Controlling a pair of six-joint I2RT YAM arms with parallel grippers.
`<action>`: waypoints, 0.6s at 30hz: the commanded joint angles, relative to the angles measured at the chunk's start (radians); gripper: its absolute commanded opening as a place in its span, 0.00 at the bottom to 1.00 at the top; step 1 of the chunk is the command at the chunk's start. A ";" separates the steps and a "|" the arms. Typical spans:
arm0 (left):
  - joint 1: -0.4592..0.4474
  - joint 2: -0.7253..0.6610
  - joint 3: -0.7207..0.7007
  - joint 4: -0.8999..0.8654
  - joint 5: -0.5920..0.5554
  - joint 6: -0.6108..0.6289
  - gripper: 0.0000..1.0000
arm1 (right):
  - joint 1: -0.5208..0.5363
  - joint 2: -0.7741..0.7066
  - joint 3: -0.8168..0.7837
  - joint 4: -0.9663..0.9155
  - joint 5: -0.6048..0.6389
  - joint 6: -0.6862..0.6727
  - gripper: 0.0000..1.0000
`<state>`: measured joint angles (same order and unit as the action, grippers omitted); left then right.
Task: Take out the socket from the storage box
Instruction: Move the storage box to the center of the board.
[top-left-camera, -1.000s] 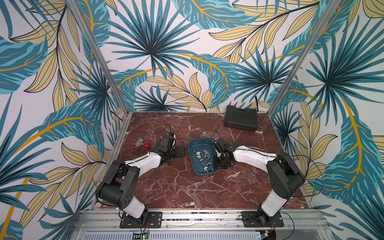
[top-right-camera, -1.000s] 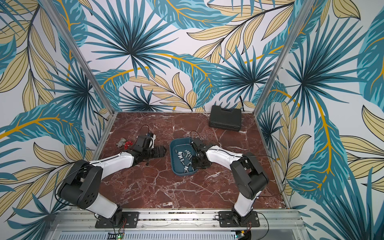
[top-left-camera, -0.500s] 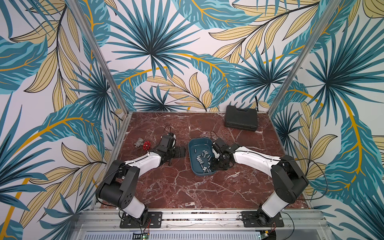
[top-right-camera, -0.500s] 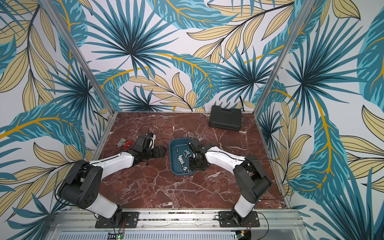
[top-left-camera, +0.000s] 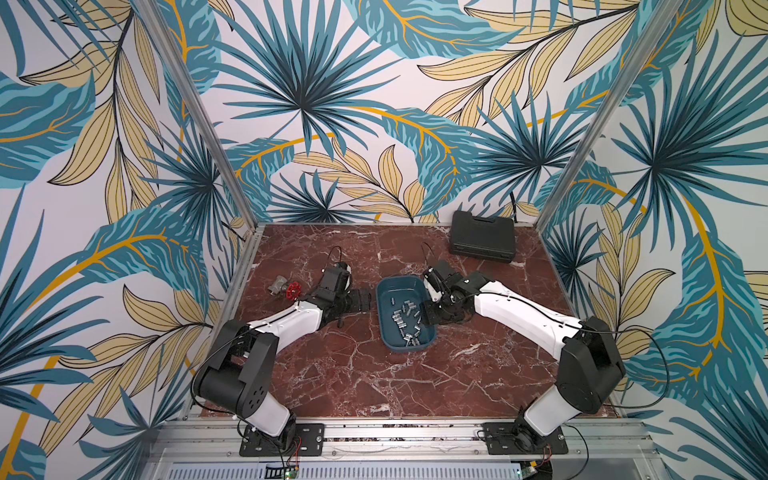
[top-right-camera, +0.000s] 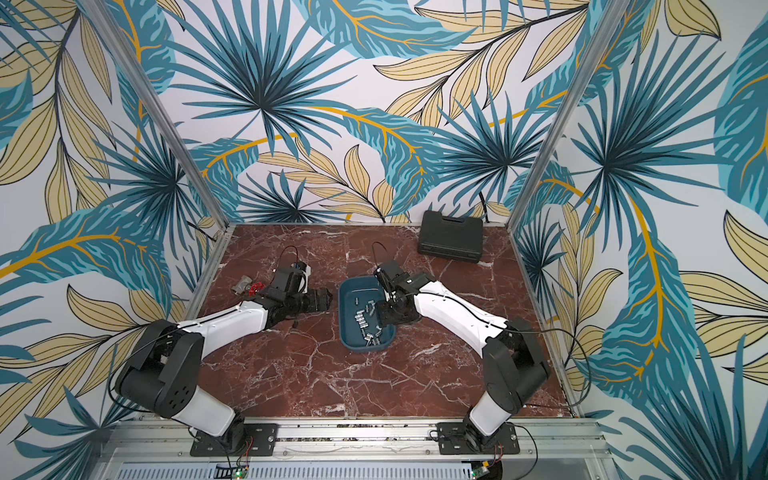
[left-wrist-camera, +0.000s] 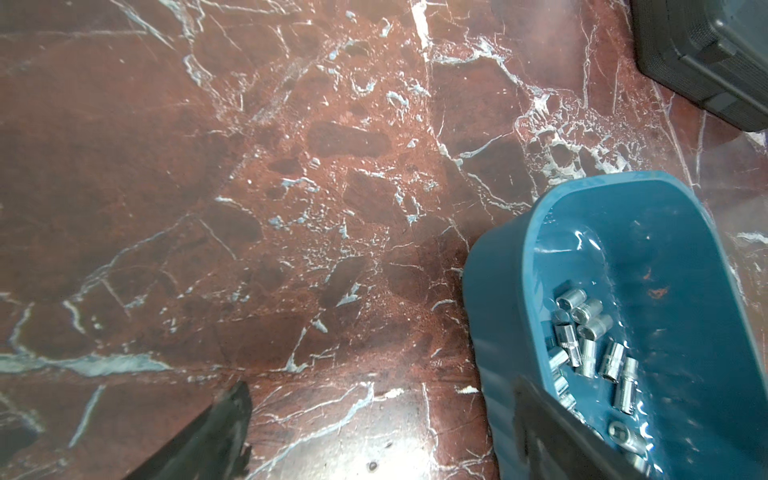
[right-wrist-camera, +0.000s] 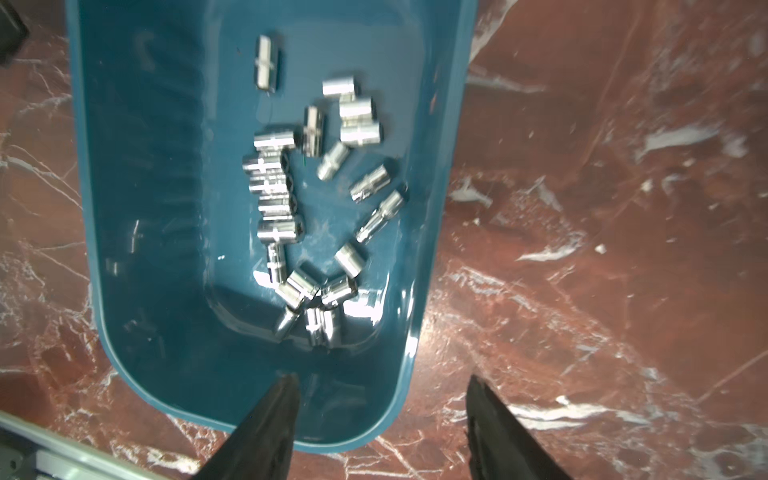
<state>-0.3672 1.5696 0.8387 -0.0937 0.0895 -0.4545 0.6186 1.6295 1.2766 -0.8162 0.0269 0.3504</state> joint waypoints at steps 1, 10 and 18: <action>-0.004 -0.022 0.049 -0.014 -0.013 0.016 1.00 | -0.002 0.006 0.053 -0.025 0.042 -0.091 0.72; -0.003 -0.060 0.015 -0.006 -0.019 0.005 1.00 | -0.002 0.153 0.235 0.017 -0.040 -0.098 0.75; -0.004 -0.089 -0.008 -0.015 -0.041 0.005 1.00 | 0.002 0.276 0.286 0.102 -0.048 -0.052 0.73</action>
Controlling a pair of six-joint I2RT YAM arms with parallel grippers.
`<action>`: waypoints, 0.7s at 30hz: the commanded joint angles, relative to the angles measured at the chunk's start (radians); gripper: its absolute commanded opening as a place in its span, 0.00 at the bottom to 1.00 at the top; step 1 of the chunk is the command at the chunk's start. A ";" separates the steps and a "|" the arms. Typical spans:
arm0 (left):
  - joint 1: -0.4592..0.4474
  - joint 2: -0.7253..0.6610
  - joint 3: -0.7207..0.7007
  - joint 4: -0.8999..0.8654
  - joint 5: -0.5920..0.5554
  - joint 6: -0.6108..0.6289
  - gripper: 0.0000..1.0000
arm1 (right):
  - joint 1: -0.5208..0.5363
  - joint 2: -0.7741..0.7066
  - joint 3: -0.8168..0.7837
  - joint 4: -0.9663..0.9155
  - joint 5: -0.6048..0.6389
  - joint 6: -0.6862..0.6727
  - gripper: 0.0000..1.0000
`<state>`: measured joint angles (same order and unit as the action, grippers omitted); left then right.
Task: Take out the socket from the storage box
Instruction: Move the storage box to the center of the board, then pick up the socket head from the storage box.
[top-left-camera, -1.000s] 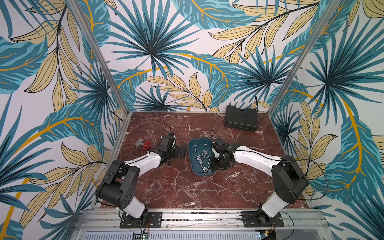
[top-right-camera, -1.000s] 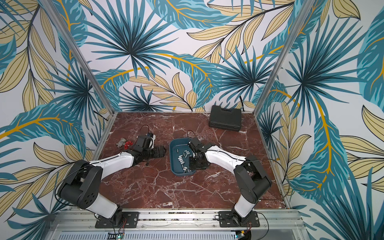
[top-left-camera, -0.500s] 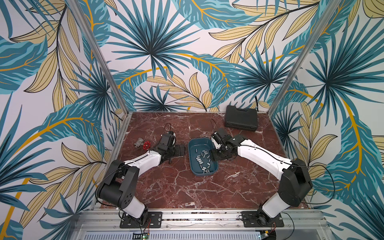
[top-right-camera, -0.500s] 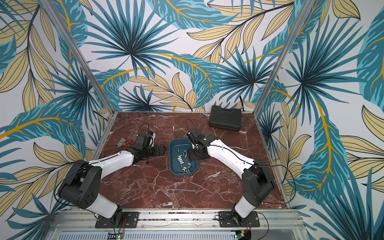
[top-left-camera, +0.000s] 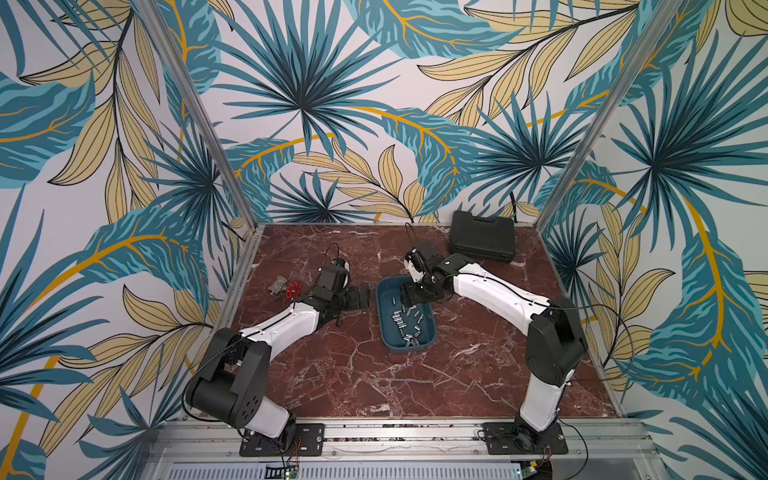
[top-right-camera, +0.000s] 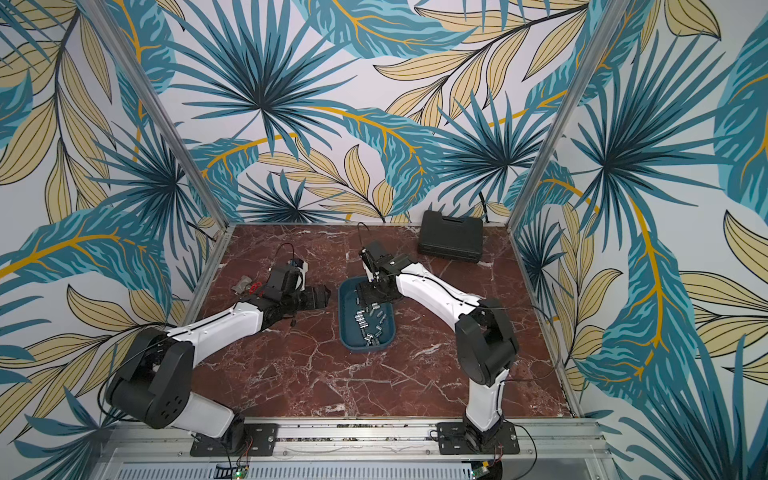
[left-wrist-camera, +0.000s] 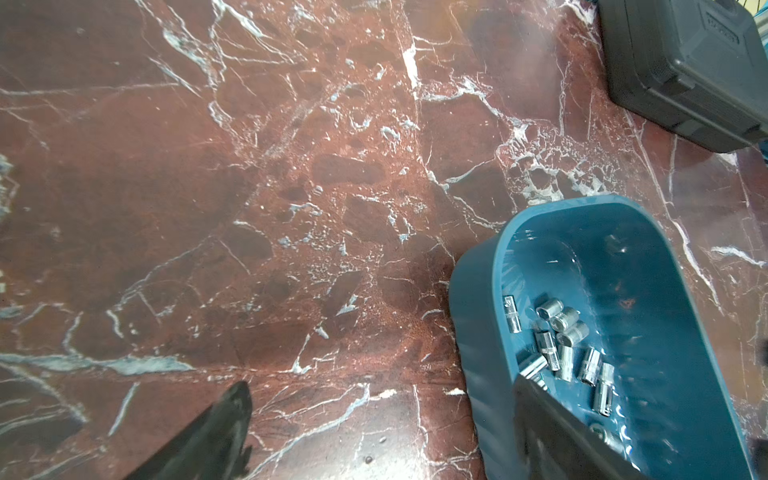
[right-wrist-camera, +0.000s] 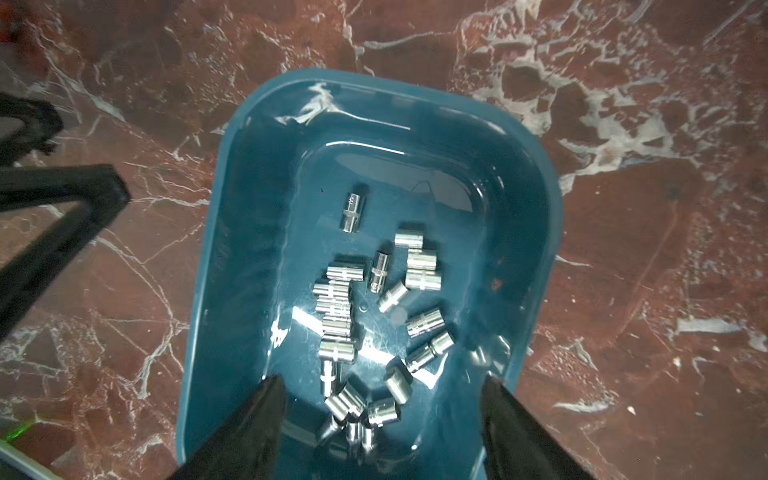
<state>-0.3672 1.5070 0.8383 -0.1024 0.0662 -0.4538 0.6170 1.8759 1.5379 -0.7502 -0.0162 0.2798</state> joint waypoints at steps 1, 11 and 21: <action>-0.004 -0.027 -0.008 -0.005 -0.019 0.004 1.00 | 0.004 0.045 0.034 0.047 -0.001 0.027 0.70; -0.003 -0.024 -0.012 -0.005 -0.018 0.000 1.00 | 0.018 0.218 0.166 0.055 -0.007 0.039 0.41; -0.004 -0.027 -0.016 -0.005 -0.011 -0.008 1.00 | 0.021 0.340 0.256 0.043 -0.006 0.054 0.36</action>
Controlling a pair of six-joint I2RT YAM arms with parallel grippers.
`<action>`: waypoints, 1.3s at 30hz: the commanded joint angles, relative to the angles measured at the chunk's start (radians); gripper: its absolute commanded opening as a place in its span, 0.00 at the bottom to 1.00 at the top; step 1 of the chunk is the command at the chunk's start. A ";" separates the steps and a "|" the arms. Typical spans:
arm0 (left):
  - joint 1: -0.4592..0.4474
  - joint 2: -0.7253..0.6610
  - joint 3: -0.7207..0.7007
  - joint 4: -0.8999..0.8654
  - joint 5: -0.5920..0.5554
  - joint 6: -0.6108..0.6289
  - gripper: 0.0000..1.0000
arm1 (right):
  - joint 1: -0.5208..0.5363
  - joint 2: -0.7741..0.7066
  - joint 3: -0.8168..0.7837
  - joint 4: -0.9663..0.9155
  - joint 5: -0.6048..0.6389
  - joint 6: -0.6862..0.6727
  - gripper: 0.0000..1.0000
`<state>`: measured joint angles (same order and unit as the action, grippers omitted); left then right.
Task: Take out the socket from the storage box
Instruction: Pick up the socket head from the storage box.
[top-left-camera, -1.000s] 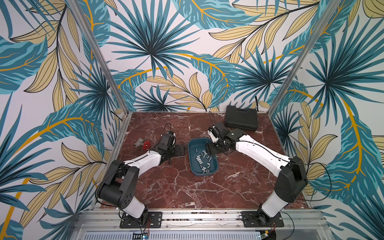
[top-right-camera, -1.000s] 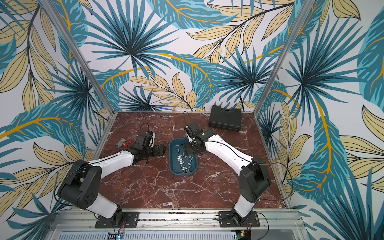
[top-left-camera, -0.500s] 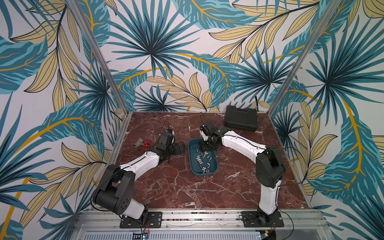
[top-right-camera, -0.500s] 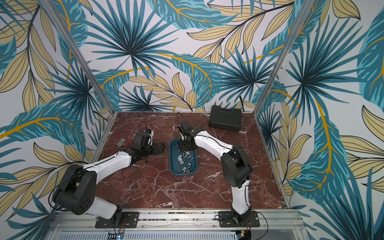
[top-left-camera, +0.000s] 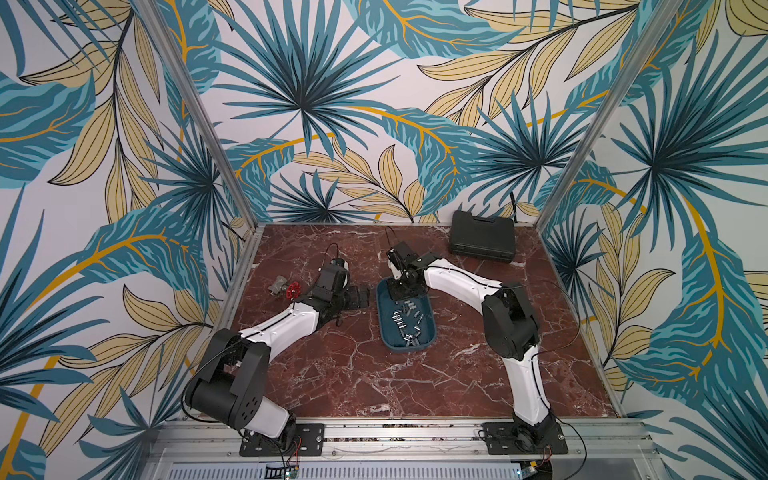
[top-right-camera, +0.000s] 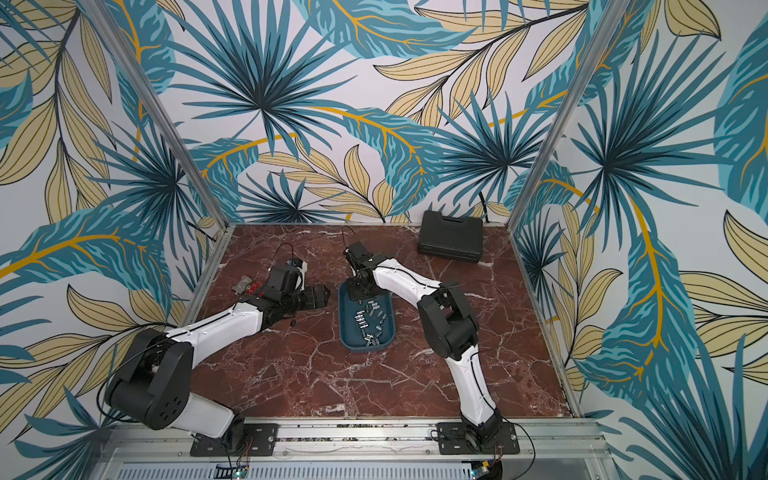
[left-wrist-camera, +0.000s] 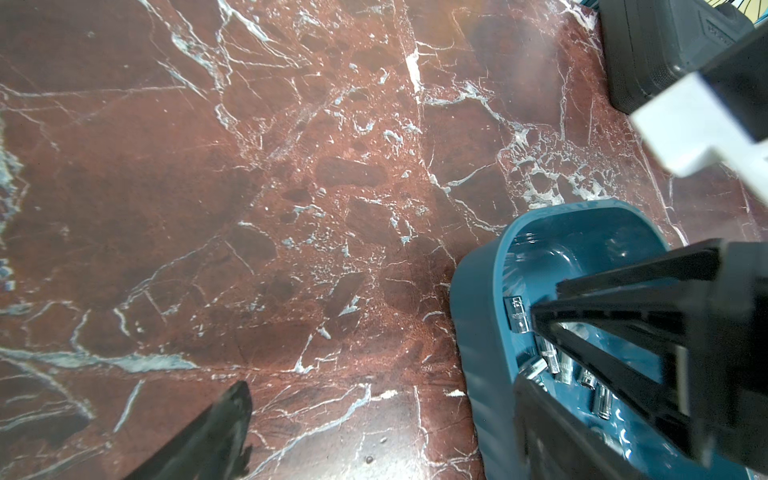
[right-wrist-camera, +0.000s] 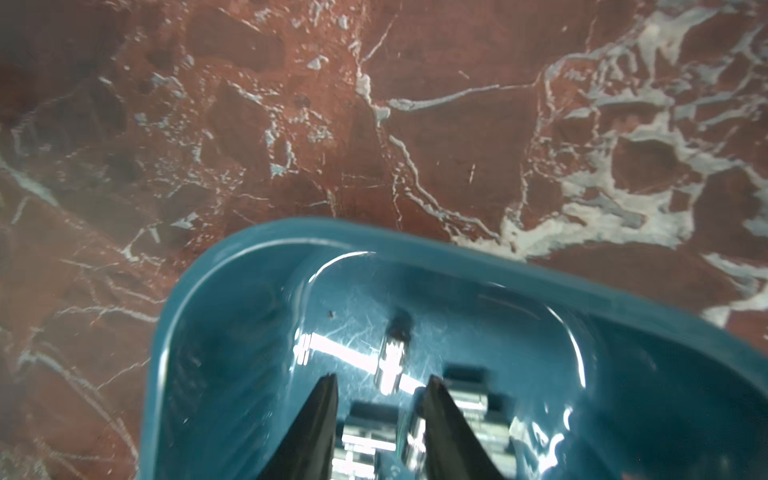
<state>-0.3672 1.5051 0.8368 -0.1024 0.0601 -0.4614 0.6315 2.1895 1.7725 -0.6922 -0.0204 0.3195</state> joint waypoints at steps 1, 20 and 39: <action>-0.003 -0.024 -0.013 -0.007 -0.005 0.000 1.00 | 0.007 0.037 0.027 -0.021 0.003 0.015 0.36; -0.003 -0.020 0.025 -0.037 0.003 0.001 1.00 | 0.007 0.074 -0.017 -0.024 0.012 0.015 0.22; -0.012 0.047 0.053 -0.036 0.065 0.004 0.87 | -0.042 -0.131 -0.067 0.039 -0.053 0.067 0.15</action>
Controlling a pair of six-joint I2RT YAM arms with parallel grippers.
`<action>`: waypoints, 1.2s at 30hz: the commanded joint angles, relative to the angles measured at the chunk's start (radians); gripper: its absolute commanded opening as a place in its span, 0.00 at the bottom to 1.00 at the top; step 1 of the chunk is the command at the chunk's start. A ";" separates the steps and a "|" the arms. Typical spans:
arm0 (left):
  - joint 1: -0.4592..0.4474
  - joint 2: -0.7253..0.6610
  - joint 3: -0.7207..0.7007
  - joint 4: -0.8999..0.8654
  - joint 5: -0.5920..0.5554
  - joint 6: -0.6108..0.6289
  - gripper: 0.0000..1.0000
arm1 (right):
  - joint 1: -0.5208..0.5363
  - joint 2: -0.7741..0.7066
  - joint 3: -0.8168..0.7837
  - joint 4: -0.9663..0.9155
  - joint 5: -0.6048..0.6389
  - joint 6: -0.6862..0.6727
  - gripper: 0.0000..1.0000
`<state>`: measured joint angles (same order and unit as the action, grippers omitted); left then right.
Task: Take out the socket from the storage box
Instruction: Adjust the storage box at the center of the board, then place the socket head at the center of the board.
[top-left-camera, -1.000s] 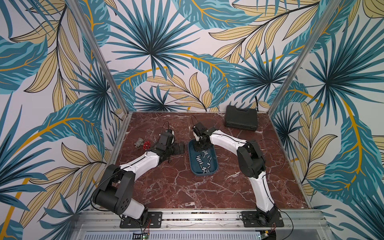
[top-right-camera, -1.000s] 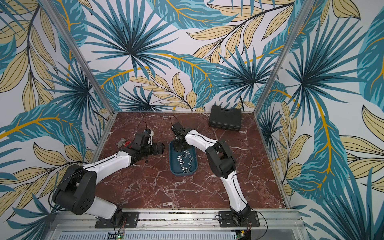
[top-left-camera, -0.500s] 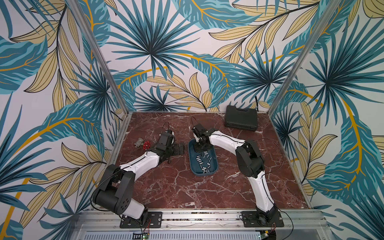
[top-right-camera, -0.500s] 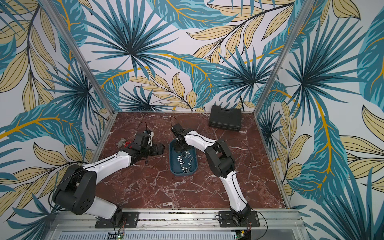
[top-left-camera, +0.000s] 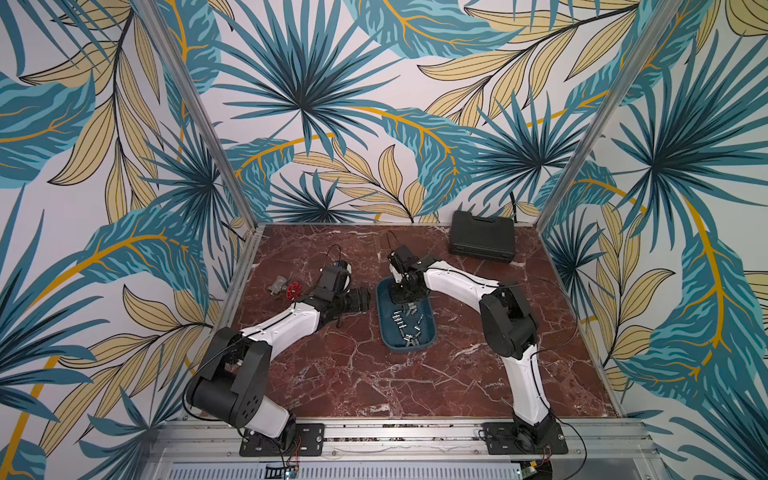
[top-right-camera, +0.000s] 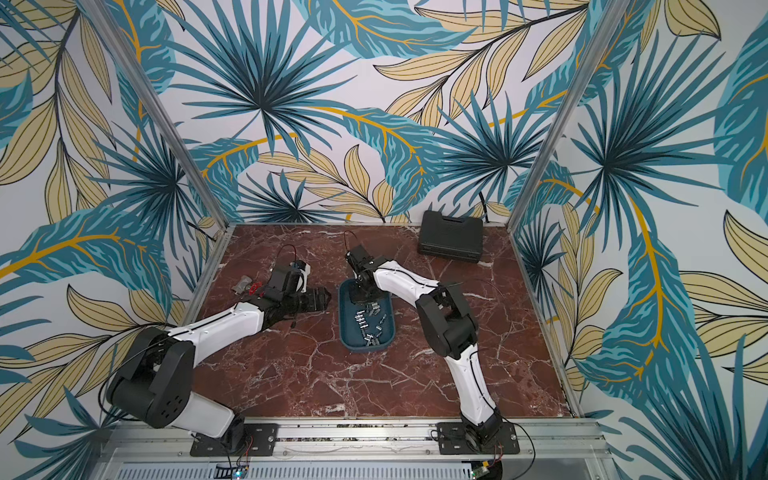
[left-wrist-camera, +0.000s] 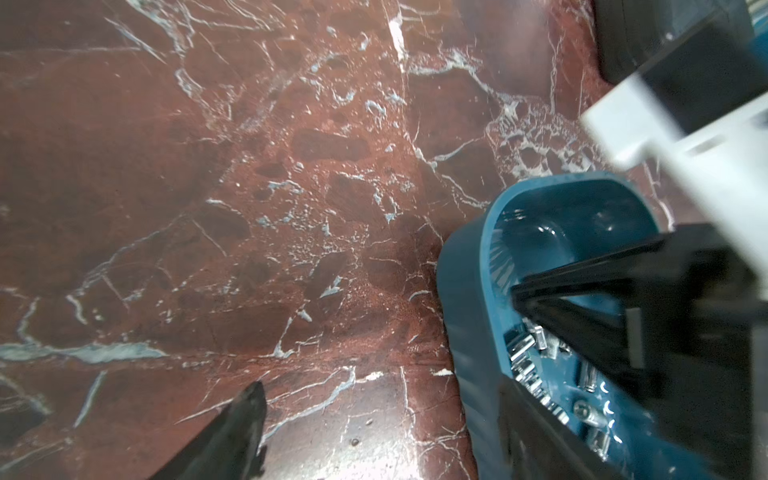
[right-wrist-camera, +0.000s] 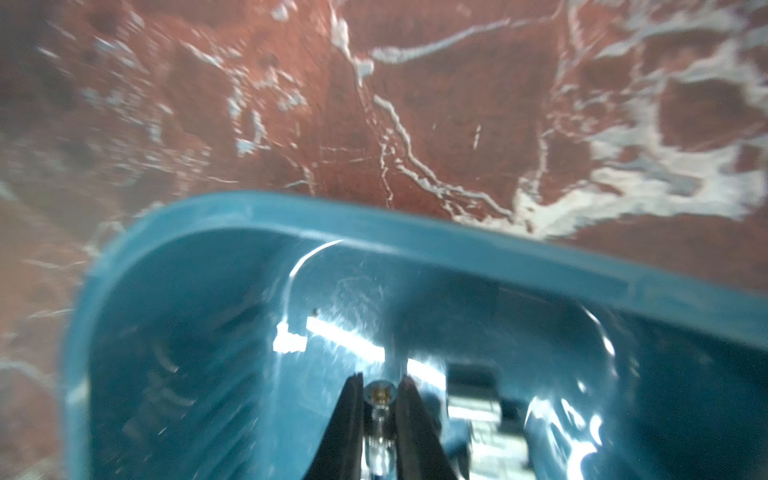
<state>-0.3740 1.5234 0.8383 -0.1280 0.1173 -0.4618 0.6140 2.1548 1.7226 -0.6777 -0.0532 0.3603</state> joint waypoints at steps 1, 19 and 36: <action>-0.005 0.040 0.058 -0.019 0.008 0.006 0.86 | -0.035 -0.118 -0.022 0.024 -0.020 0.027 0.15; -0.044 0.216 0.220 -0.042 0.074 0.057 0.82 | -0.218 -0.303 -0.228 0.013 0.079 0.004 0.15; -0.045 0.093 0.166 -0.085 -0.038 0.033 0.85 | -0.279 -0.196 -0.253 0.001 0.111 -0.024 0.15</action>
<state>-0.4137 1.6615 1.0084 -0.2020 0.1074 -0.4202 0.3332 1.9049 1.4769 -0.6598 0.0486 0.3511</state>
